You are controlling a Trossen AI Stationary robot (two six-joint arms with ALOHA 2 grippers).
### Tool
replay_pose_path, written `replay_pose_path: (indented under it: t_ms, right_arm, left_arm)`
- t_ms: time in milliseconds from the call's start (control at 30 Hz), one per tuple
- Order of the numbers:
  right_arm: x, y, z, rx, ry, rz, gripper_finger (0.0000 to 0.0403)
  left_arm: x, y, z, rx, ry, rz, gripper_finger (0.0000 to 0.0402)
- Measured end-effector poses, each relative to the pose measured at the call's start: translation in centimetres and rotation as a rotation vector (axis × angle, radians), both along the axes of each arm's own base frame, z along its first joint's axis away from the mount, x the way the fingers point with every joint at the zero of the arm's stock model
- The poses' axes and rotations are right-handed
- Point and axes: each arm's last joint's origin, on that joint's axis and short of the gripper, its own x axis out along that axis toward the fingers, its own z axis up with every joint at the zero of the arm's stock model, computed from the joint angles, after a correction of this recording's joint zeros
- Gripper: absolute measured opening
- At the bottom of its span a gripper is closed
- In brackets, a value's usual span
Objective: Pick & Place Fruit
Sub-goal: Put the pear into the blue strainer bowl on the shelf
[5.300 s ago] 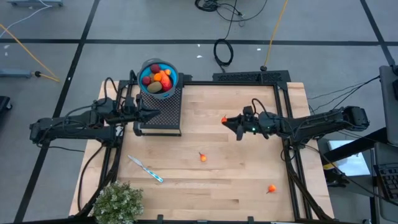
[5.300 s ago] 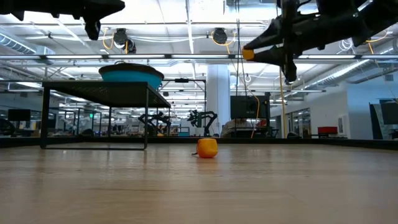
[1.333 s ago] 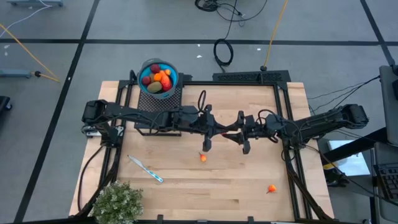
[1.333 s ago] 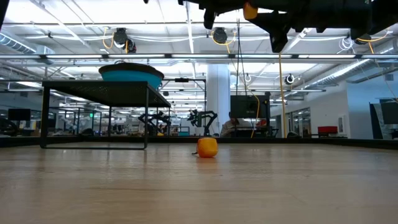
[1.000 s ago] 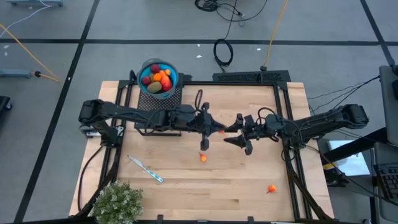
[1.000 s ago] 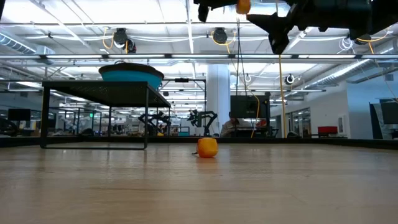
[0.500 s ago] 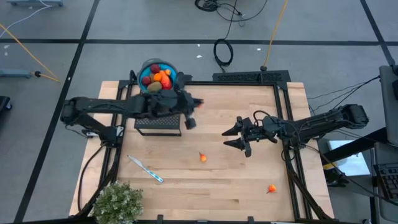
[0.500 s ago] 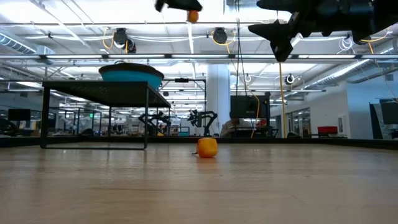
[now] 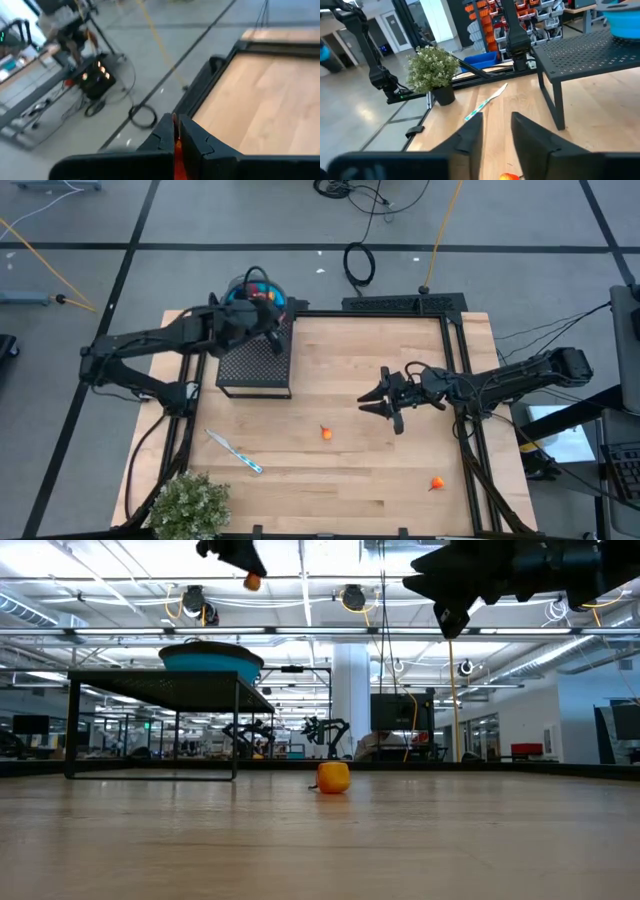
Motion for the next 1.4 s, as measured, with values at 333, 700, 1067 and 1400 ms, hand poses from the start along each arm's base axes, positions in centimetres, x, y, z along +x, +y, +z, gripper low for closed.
replay_pose_path:
  t_ms: [333, 700, 1067, 1400]
  right_arm:
    - [0.0, 0.0, -0.2, -0.025, 0.016, 0.002, 0.0004]
    - [0.0, 0.0, -0.2, -0.032, 0.012, -0.001, 0.0001]
    - [0.0, 0.0, -0.2, -0.032, 0.012, -0.002, 0.0001]
    - [0.0, 0.0, -0.2, -0.032, 0.012, -0.002, 0.0001]
  left_arm:
    - [-2.3, 4.1, -1.2, -0.174, 0.015, 0.191, 0.0000]
    - [-4.9, 8.0, -1.9, -0.403, -0.054, 0.292, 0.0000]
    - [-7.1, 10.0, -2.7, -0.641, -0.132, 0.368, 0.0000]
    - [-7.3, 10.2, -2.7, -0.665, -0.148, 0.370, 0.0000]
